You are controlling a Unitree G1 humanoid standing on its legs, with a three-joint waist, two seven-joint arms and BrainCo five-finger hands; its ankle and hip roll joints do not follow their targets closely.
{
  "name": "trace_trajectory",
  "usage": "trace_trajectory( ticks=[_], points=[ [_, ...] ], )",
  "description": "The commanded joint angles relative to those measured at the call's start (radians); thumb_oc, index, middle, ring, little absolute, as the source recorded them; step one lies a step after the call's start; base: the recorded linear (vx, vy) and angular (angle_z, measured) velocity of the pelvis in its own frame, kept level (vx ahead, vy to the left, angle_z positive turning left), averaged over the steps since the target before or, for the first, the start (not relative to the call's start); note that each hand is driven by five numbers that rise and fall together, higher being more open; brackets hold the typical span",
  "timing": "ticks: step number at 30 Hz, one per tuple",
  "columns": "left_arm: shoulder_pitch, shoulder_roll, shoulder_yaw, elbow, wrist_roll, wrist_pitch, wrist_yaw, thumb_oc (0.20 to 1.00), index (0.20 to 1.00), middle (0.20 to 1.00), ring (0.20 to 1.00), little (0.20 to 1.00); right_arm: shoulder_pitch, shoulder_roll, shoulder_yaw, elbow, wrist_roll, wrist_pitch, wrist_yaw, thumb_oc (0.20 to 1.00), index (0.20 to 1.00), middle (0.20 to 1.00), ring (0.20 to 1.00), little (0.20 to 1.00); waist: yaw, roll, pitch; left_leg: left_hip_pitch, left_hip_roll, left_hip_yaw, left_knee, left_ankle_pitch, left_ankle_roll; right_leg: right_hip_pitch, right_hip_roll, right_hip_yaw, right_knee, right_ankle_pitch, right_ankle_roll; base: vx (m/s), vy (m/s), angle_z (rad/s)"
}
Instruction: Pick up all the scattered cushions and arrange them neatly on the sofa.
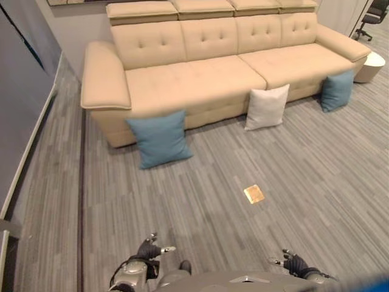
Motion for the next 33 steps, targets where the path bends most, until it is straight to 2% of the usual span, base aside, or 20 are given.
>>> trace_trajectory(
  ticks=[1,8,13,15,16,19,21,26,29,30,31,32,33],
  points=[
    [-0.099,-0.024,-0.009,0.061,0.019,-0.011,0.006,1.000,1.000,1.000,1.000,1.000,-0.049,-0.045,0.014,-0.007,0.022,-0.023,-0.014,1.000,1.000,1.000,1.000,1.000,0.011,-0.001,0.050,0.057,0.007,0.051,0.010,-0.020,-0.042,0.013,-0.005,-0.019,0.008,0.011,0.054,0.00,0.000,0.00],
    [-0.116,-0.024,-0.020,0.060,0.015,-0.007,0.000,1.000,1.000,1.000,1.000,1.000,-0.055,-0.048,0.029,-0.007,-0.001,-0.020,-0.018,1.000,1.000,1.000,1.000,1.000,0.011,-0.002,0.059,0.047,0.016,0.037,0.010,-0.005,-0.061,0.012,-0.001,-0.044,0.011,0.004,0.046,-0.01,-0.022,0.11],
    [-0.117,-0.030,-0.030,0.063,0.019,-0.005,-0.002,1.000,1.000,1.000,1.000,1.000,-0.059,-0.049,0.031,-0.016,0.004,-0.016,-0.015,1.000,1.000,1.000,1.000,1.000,0.013,-0.003,0.078,0.001,0.010,0.019,0.067,-0.004,-0.072,0.009,-0.006,-0.069,0.014,0.001,0.038,-0.02,-0.021,0.25],
    [-0.125,-0.037,-0.043,0.061,0.022,-0.001,-0.003,1.000,1.000,1.000,1.000,1.000,-0.063,-0.051,0.026,-0.015,0.005,-0.013,-0.020,1.000,1.000,1.000,1.000,1.000,0.007,-0.002,0.089,-0.048,-0.001,0.065,0.100,0.003,-0.072,-0.003,-0.020,-0.103,0.021,0.004,0.040,-0.05,0.008,0.36],
    [-0.125,-0.037,-0.043,0.061,0.022,-0.001,-0.003,1.000,1.000,1.000,1.000,1.000,-0.063,-0.051,0.026,-0.015,0.005,-0.013,-0.020,1.000,1.000,1.000,1.000,1.000,0.006,-0.002,0.088,-0.050,-0.001,0.065,0.101,0.002,-0.072,-0.004,-0.020,-0.103,0.021,0.004,0.040,-0.04,0.025,0.55],
    [-0.127,-0.038,-0.046,0.063,0.035,0.004,-0.003,1.000,1.000,1.000,1.000,1.000,-0.072,-0.050,0.022,-0.020,0.003,-0.010,-0.023,1.000,1.000,1.000,1.000,1.000,-0.015,0.002,0.087,-0.076,0.014,0.213,0.120,0.004,-0.051,-0.014,-0.032,-0.140,0.022,0.005,0.043,0.00,0.047,0.83],
    [-0.127,-0.037,-0.038,0.065,0.035,0.005,-0.005,1.000,1.000,1.000,1.000,1.000,-0.078,-0.046,0.026,-0.015,0.000,-0.006,-0.021,1.000,1.000,1.000,1.000,1.000,-0.015,0.000,0.084,-0.079,0.019,0.273,0.118,0.000,-0.044,-0.017,-0.031,-0.150,0.016,0.008,0.046,0.05,0.059,0.92],
    [-0.104,-0.026,-0.006,0.083,0.026,0.006,-0.004,1.000,1.000,1.000,1.000,1.000,-0.083,-0.028,0.041,-0.008,-0.014,-0.002,-0.014,1.000,1.000,1.000,1.000,1.000,0.008,-0.011,0.070,-0.037,-0.007,0.274,0.066,-0.030,-0.012,-0.006,-0.043,-0.144,0.041,0.000,0.069,0.14,0.129,0.10],
    [-0.098,-0.020,0.007,0.090,0.031,0.009,-0.005,1.000,1.000,1.000,1.000,1.000,-0.087,-0.022,0.041,-0.007,-0.025,0.001,-0.011,1.000,1.000,1.000,1.000,1.000,0.019,-0.010,0.072,-0.015,-0.021,0.270,0.045,-0.044,0.014,-0.048,-0.079,-0.138,0.173,-0.014,0.089,0.09,0.154,0.09],
    [-0.098,-0.015,0.012,0.092,0.029,0.009,-0.004,1.000,1.000,1.000,1.000,1.000,-0.089,-0.020,0.039,-0.006,-0.026,0.003,-0.010,1.000,1.000,1.000,1.000,1.000,0.020,-0.010,0.077,-0.009,-0.024,0.267,0.038,-0.046,0.022,-0.080,-0.099,-0.134,0.241,-0.004,0.099,0.12,0.233,0.03],
    [-0.102,-0.004,0.012,0.090,0.029,0.009,-0.001,1.000,1.000,1.000,1.000,1.000,-0.097,-0.017,0.040,-0.008,-0.032,0.008,-0.010,1.000,1.000,1.000,1.000,1.000,0.014,-0.008,0.089,0.009,-0.033,0.263,0.025,-0.053,0.036,-0.134,-0.130,-0.120,0.363,0.044,0.127,0.12,0.207,0.04],
    [-0.107,0.000,0.010,0.088,0.030,0.009,0.000,1.000,1.000,1.000,1.000,1.000,-0.101,-0.017,0.042,-0.010,-0.035,0.009,-0.011,1.000,1.000,1.000,1.000,1.000,0.012,-0.007,0.096,0.018,-0.036,0.254,0.022,-0.056,0.044,-0.155,-0.136,-0.105,0.419,0.065,0.136,0.10,0.160,0.09],
    [-0.107,0.000,0.010,0.088,0.030,0.009,0.000,1.000,1.000,1.000,1.000,1.000,-0.101,-0.016,0.042,-0.010,-0.035,0.009,-0.011,1.000,1.000,1.000,1.000,1.000,0.012,-0.007,0.096,0.018,-0.036,0.255,0.022,-0.057,0.044,-0.156,-0.137,-0.104,0.421,0.065,0.137,0.07,0.081,0.12]
  ],
)
